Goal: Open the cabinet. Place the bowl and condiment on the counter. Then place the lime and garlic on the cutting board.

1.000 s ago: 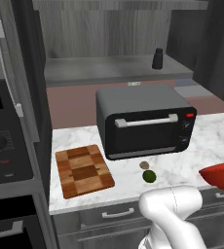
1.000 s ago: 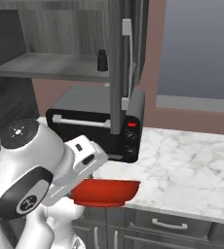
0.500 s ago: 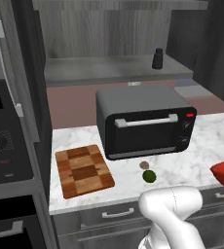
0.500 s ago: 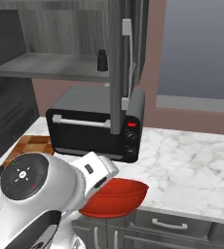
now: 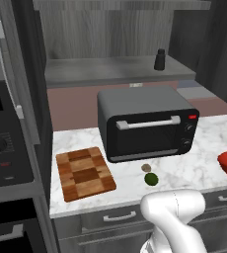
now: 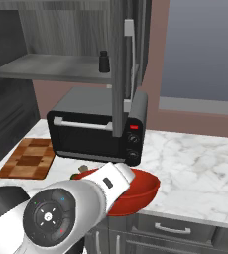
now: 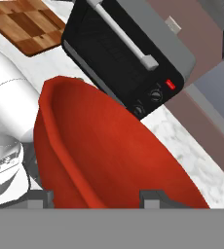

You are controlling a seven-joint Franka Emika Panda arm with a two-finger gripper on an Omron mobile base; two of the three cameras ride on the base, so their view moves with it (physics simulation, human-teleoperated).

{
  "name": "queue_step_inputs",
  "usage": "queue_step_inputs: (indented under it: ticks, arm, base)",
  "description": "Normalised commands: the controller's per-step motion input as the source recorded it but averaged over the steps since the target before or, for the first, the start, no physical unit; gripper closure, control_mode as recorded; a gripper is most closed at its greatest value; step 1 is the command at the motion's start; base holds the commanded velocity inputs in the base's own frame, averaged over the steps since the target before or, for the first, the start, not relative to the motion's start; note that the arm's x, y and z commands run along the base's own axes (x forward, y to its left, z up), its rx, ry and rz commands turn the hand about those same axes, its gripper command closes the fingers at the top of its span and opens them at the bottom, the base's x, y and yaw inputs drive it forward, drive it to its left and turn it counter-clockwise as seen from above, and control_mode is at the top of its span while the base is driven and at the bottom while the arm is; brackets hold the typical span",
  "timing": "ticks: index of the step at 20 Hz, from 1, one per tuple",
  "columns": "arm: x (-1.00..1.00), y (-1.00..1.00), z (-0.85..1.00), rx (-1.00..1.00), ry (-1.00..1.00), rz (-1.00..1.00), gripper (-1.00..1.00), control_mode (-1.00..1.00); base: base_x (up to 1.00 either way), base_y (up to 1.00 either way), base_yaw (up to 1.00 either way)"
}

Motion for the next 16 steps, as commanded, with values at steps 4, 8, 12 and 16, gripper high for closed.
queue_step_inputs:
  ticks: [4,8,12,16]
  arm:
    - [0.24,-0.05,-0.25,0.0,-0.14,0.03,1.0,-1.0]
    - [0.38,0.0,-0.34,-0.02,-0.09,0.02,1.0,-1.0]
    - [0.39,0.0,-0.38,-0.03,-0.08,0.02,1.0,-1.0]
    - [0.27,-0.08,-0.41,-0.03,-0.11,0.01,1.0,-1.0]
  base:
    - [0.0,0.0,0.0]
    - [0.0,0.0,0.0]
    - [0.0,0.0,0.0]
    - [0.0,0.0,0.0]
